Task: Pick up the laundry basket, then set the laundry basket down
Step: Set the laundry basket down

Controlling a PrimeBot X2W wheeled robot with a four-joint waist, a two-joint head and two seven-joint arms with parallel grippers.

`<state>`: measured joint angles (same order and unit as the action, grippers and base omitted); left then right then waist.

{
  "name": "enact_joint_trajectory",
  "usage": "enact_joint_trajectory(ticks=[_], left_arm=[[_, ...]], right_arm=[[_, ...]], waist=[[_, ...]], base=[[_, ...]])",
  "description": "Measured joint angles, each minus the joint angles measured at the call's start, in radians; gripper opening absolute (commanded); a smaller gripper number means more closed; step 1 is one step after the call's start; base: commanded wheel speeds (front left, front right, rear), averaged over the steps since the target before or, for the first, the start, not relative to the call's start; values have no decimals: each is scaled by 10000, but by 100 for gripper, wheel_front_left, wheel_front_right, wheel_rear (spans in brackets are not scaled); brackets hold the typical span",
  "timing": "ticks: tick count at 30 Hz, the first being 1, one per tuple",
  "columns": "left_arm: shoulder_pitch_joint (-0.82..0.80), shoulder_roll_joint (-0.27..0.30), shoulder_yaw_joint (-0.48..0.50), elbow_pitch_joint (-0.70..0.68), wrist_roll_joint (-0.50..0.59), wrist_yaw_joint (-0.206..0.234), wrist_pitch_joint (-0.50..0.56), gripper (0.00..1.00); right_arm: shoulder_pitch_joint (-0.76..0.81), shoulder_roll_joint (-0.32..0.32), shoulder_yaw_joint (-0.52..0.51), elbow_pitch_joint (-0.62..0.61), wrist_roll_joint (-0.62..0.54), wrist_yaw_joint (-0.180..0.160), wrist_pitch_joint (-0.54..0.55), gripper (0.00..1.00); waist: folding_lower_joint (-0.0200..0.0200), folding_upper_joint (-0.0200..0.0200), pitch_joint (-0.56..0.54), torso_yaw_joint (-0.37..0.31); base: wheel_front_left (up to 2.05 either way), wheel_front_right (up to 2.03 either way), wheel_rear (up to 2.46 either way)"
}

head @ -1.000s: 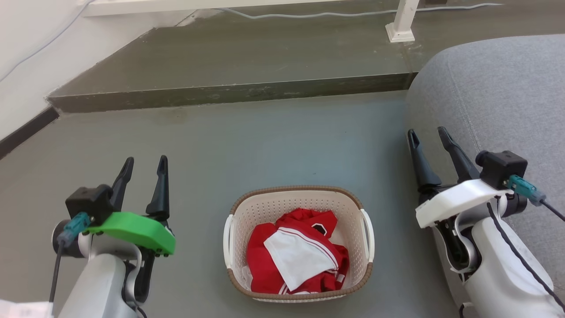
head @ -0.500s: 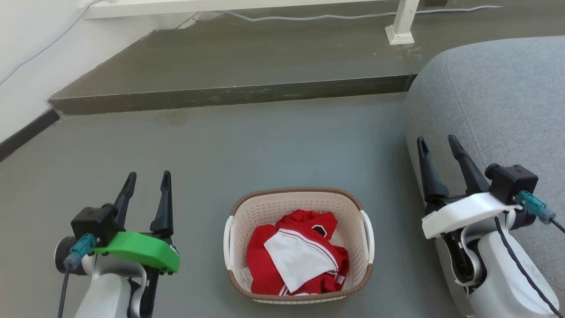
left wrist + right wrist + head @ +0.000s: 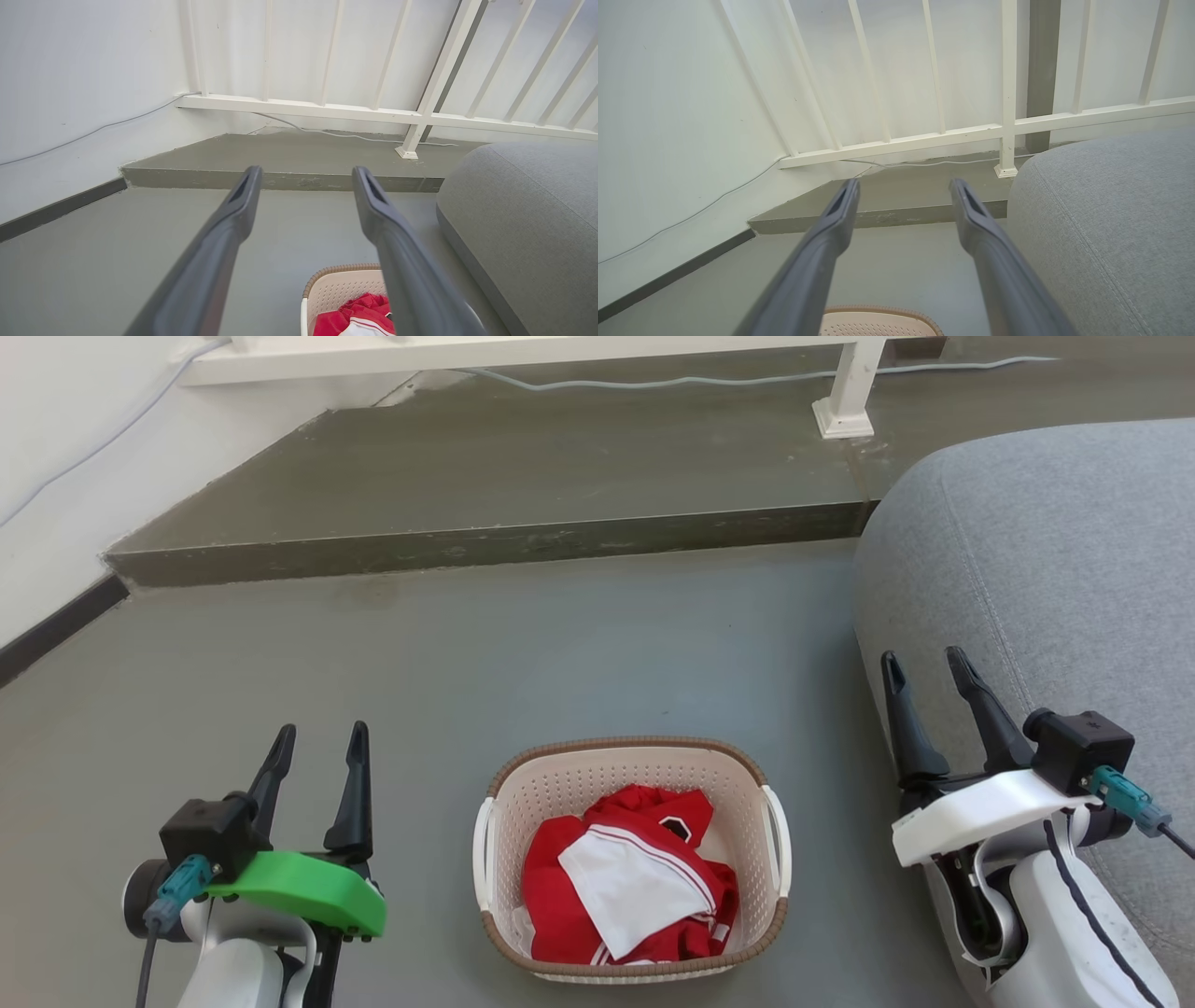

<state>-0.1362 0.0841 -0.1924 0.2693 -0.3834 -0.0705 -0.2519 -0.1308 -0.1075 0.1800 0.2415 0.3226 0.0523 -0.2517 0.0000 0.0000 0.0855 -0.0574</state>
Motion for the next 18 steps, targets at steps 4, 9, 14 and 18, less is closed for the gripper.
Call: enact_joint_trajectory(ticks=[4, 9, 14, 18], left_arm=[[51, -35, 82, -65, 222, -82, 0, 100], [159, -79, 215, -134, 301, -100, 0, 100], [180, -128, 270, -144, 359, -174, 0, 100], [182, -167, 314, -155, 380, -186, 0, 100]], right_arm=[[49, 90, -90, -25, -86, 50, -2, 100], [183, 121, -150, -31, -169, 105, 0, 100], [184, 146, -230, -46, -247, 182, 0, 100], [187, 167, -345, -58, -276, 211, 0, 100]], waist=[[0, 0, -22, -8], [0, 0, -29, -11], [0, 0, -21, -4], [0, 0, -6, 10]], base=[[0, 0, 0], [0, 0, 0], [0, 0, 0], [0, 0, 0]])
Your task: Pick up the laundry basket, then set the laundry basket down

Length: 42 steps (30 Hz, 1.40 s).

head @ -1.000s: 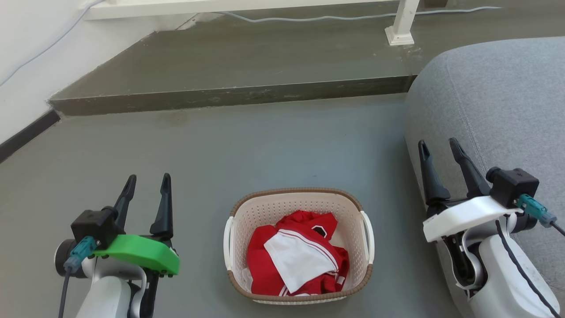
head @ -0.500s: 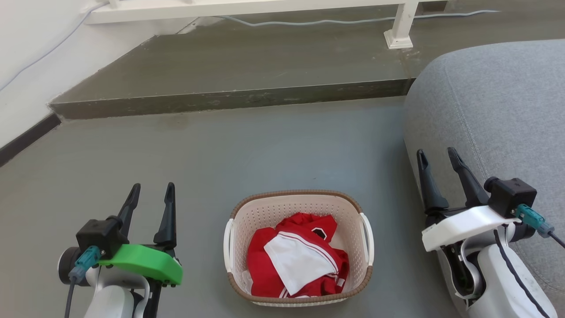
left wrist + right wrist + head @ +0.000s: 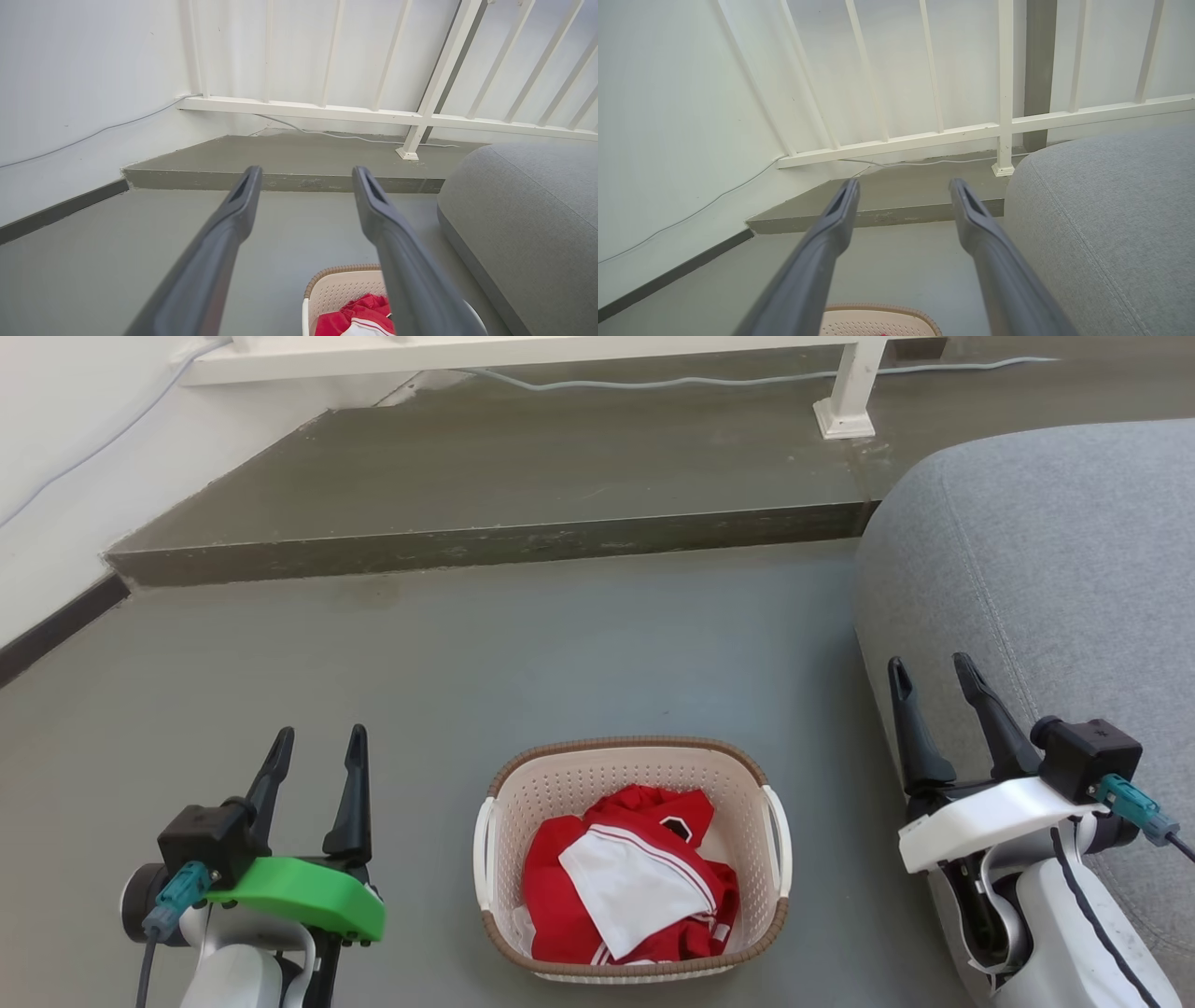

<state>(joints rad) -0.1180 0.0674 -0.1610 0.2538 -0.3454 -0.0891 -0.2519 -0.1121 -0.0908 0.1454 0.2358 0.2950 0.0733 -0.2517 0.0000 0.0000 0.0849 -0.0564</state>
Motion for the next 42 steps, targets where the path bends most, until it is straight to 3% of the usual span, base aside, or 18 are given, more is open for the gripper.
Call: enact_joint_trajectory(ticks=[15, 16, 27, 42], left_arm=[[8, -148, 192, 6, 61, -123, 0, 100], [8, -150, 190, 8, 63, -132, 0, 0], [263, -255, 184, 594, -280, -140, 144, 0], [262, -261, 583, 621, -2431, -161, 765, 0]], right_arm=[[28, 174, -150, 0, -151, 148, 0, 100], [31, 180, -157, 0, -153, 150, 0, 0], [484, 339, -138, 541, 238, 142, 73, 0], [484, 349, -506, 537, 2508, 146, 612, 0]], waist=[[0, 0, 0, 15], [0, 0, 0, 14], [0, 0, -28, 32], [0, 0, -172, 126]], base=[[0, 0, 0], [0, 0, 0], [0, 0, 0], [0, 0, 0]])
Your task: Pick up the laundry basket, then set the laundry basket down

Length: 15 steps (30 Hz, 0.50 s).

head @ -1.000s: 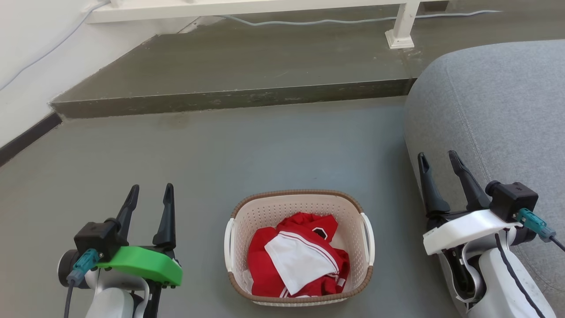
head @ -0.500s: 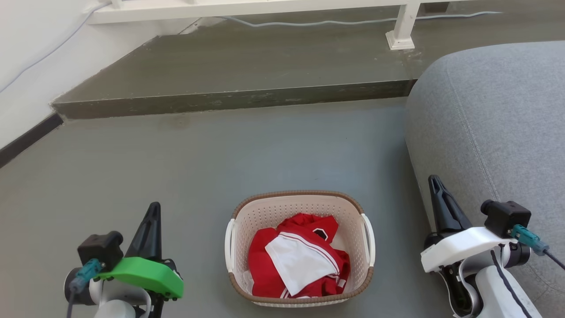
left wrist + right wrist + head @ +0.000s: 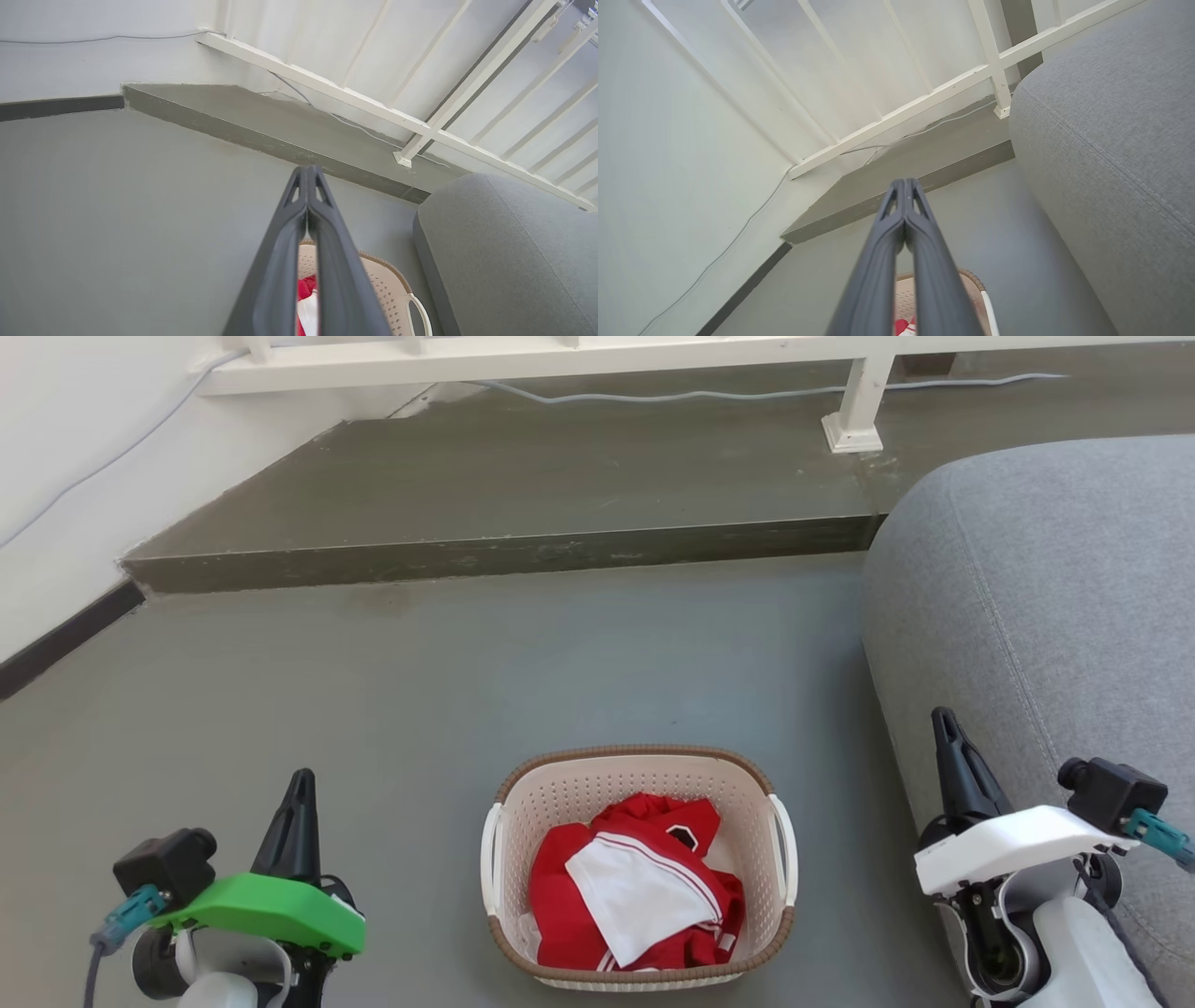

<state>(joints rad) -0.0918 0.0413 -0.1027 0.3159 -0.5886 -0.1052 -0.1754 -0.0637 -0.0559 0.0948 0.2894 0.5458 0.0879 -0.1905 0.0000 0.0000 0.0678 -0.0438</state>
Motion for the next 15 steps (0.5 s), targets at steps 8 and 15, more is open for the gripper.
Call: enact_joint_trajectory(ticks=[8, 15], left_arm=[[0, -2, 144, -6, -909, -4, 314, 0], [0, -8, 359, -15, -1758, -15, 575, 0]], right_arm=[[0, 8, -253, -6, 947, 67, 318, 0], [0, 36, -433, -10, 1896, 75, 545, 0]], waist=[[0, 0, -65, 45], [0, 0, -122, 83]], base=[[0, 0, 0], [0, 0, 0]])
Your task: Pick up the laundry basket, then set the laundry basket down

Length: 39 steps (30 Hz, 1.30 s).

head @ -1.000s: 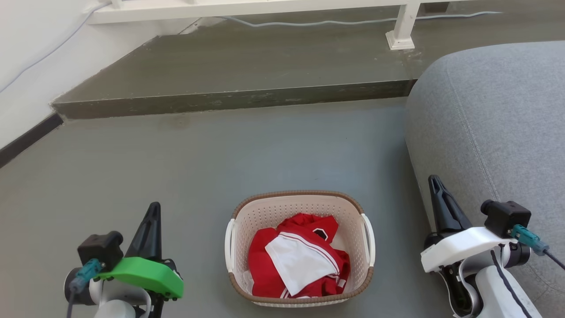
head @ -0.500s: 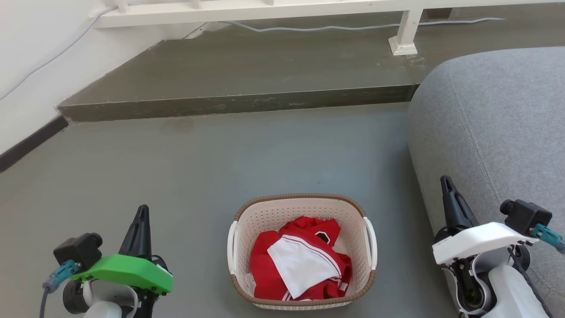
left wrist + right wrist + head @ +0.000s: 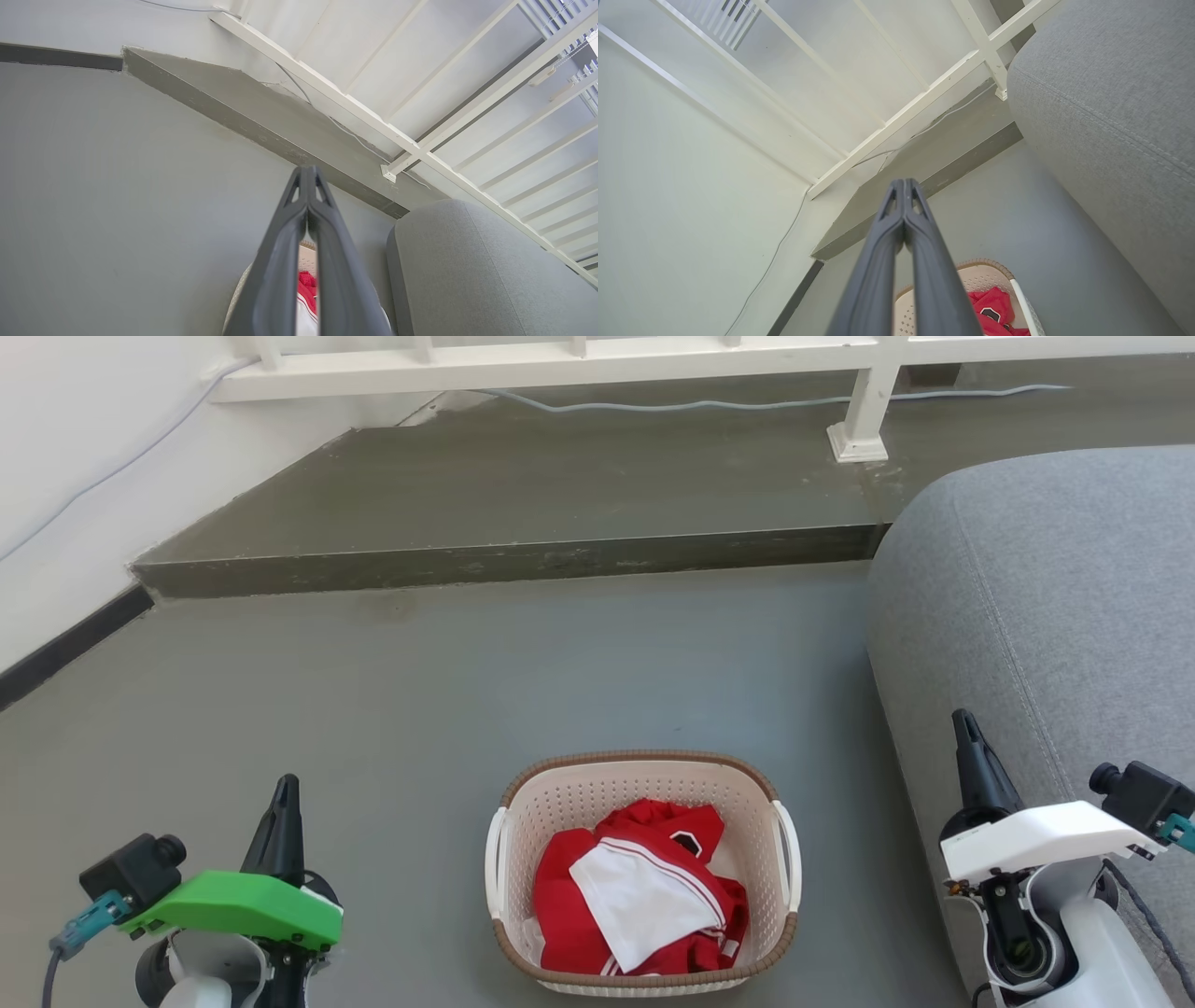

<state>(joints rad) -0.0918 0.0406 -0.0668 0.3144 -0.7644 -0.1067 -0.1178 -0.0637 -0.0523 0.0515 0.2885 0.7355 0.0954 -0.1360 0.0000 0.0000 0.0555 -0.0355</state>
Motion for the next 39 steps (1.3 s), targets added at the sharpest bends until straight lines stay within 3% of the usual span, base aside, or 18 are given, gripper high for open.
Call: enact_joint_trajectory(ticks=[39], left_arm=[[0, -33, 895, -125, -4815, -79, 1356, 0]], right_arm=[[-4, 71, -1043, -4, 5051, 100, 1388, 0]], waist=[[0, 0, -313, 207]], base=[[0, 0, 0]])
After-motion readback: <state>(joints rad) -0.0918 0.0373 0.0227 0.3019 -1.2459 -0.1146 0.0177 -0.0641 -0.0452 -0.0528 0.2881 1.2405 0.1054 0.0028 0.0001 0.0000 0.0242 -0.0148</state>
